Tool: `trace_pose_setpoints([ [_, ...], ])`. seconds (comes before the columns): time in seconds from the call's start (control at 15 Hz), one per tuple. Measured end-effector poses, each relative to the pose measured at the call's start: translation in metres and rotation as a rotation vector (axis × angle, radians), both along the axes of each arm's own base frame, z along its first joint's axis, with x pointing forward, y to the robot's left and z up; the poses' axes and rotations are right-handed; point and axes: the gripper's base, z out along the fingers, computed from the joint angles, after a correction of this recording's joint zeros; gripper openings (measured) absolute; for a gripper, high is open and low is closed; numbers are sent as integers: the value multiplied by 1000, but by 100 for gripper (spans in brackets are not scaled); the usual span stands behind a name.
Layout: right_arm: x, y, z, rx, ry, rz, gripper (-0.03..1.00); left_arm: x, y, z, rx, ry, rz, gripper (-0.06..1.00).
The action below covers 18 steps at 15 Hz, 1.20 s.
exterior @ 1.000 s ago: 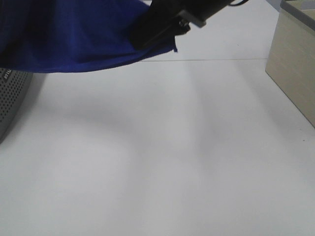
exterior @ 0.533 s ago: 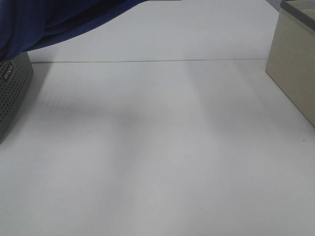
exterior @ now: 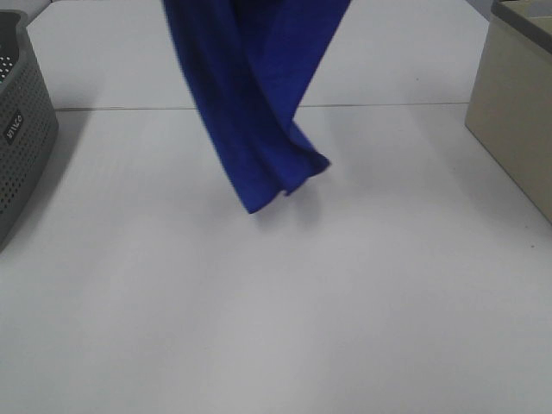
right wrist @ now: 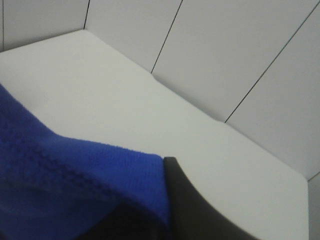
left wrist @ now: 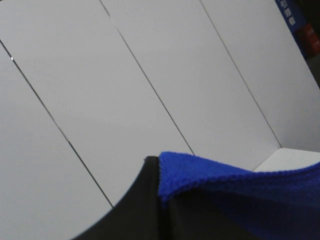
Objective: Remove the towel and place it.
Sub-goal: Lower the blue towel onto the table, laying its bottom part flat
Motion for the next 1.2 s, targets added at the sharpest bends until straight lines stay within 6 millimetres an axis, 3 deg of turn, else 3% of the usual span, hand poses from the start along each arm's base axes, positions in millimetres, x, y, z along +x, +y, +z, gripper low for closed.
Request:
trace_pose_setpoints([
  [0.27,14,4,8,8,-175,-14,2,28,5,-9,2,-90,-32,0],
  [0.4,30,11,0,0,-230,-13,2,48,10,-11,2,-112,-15,0],
  [0.47,47,20,-9,-4,-293,-6,2,69,13,-10,-2,-132,8,0],
  [0.67,61,27,-14,46,-376,4,2,91,18,-13,-4,-144,39,0],
  [1.07,84,-1,-13,297,-412,-73,2,114,21,-4,-27,-201,62,0],
  [1.2,94,-10,-14,331,-487,-82,2,135,15,-7,-29,-236,66,0],
])
